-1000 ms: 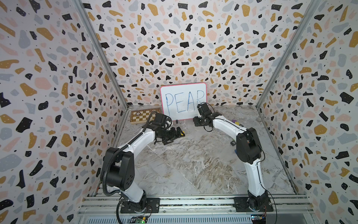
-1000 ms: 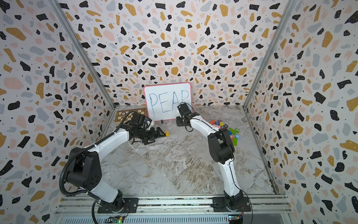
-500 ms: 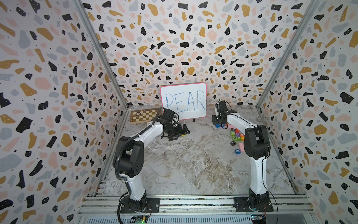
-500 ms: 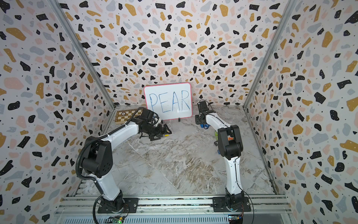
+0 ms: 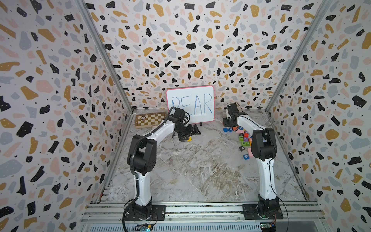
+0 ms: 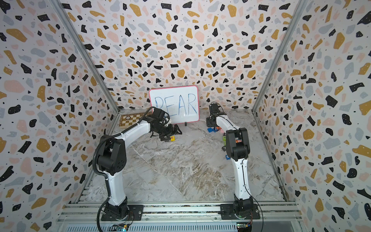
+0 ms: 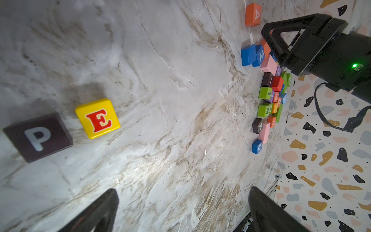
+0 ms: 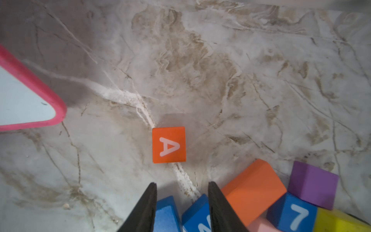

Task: Spell the uppercase word “pear” with letter blocks
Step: Pick up the letter block from the center of the board.

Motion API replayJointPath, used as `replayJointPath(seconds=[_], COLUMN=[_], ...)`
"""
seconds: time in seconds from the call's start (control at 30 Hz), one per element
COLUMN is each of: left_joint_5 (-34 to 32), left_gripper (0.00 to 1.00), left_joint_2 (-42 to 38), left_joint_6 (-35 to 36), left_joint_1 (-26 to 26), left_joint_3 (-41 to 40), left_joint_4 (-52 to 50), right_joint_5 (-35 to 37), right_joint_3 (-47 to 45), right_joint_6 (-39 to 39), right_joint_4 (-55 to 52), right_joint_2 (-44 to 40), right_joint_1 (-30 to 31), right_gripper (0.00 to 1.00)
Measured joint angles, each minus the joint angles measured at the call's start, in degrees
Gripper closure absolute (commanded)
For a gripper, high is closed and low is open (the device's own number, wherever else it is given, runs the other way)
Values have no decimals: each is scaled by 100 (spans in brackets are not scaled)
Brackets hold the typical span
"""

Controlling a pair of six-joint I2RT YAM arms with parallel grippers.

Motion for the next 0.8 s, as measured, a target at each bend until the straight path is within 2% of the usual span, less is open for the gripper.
replayJointPath(seconds=[0.8], left_joint_5=[37], left_gripper=[0], left_joint_2=[188], left_joint_6=[48], left_joint_1=[-2], left_joint_3=[227], left_joint_4=[-136], right_joint_5=[-223], right_joint_3=[1696], right_joint_6=[2], right_joint_4=[-612], right_joint_2=[1054], right_joint_1=[-24], right_gripper=[50])
